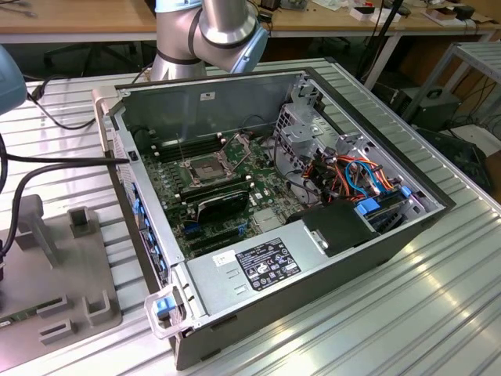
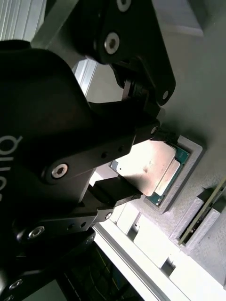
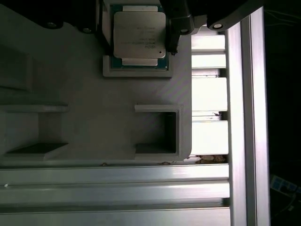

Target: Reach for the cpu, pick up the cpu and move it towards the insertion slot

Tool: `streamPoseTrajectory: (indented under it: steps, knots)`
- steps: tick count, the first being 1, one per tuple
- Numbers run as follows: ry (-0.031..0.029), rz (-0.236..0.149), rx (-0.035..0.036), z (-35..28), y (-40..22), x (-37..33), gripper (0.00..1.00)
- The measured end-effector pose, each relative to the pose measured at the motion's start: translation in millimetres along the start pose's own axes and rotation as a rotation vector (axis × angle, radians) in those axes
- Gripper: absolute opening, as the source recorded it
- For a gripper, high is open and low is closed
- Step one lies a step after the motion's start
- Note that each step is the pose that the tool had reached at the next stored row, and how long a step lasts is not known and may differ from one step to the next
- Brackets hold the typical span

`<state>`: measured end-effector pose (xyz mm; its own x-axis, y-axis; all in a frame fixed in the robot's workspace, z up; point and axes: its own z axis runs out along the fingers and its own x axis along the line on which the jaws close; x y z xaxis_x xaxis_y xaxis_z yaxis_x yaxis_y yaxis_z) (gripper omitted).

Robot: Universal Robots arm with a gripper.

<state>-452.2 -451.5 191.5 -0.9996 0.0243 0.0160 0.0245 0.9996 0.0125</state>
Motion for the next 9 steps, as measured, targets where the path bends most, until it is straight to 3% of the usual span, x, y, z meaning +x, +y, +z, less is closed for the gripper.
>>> streamPoseTrajectory:
  steps: [9]
  knots:
    - [-0.0001, 0.0, 0.0005, -5.9, 0.1, 0.1, 0.55]
